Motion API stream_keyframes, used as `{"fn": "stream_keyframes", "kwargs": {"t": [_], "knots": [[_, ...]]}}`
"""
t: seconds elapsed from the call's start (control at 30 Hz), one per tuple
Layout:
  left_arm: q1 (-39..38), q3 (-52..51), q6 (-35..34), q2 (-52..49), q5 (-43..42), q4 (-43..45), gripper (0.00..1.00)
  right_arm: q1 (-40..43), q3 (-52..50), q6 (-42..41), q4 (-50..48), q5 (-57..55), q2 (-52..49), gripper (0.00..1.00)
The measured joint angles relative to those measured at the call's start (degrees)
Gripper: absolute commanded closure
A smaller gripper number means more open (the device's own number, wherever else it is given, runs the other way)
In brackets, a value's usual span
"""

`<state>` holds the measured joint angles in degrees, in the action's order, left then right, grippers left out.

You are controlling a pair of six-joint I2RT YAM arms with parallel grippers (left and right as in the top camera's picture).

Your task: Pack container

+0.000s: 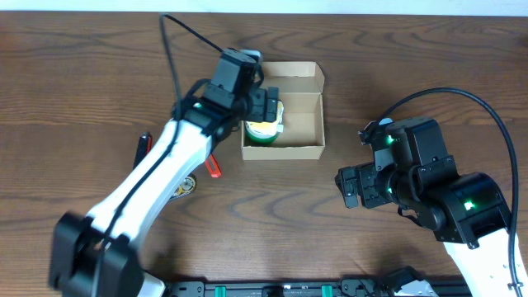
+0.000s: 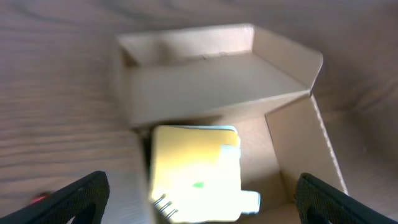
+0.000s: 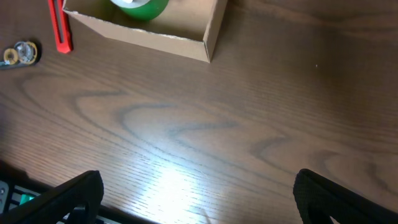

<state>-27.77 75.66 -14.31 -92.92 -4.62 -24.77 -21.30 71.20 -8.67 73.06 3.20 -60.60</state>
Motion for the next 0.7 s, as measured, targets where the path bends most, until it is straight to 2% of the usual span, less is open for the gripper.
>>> {"fn": "stream_keyframes", "kwargs": {"t": [0.17, 0.3, 0.5, 0.7], "knots": [[0.8, 0.8, 0.2, 6.7, 9.2, -9.0, 0.05, 0.0, 0.0, 0.0, 0.0, 0.0, 0.0, 0.01], [4.5, 0.9, 0.4, 8.5, 14.5, -17.7, 0.05, 0.0, 0.0, 0.0, 0.0, 0.0, 0.0, 0.01], [12.1, 0.9, 0.7, 8.5, 17.7, -26.3, 0.05, 0.0, 0.0, 0.0, 0.0, 0.0, 0.0, 0.01], [18.4, -0.7, 1.1, 8.6, 18.5, -27.8, 0.05, 0.0, 0.0, 0.0, 0.0, 0.0, 0.0, 0.01]]}}
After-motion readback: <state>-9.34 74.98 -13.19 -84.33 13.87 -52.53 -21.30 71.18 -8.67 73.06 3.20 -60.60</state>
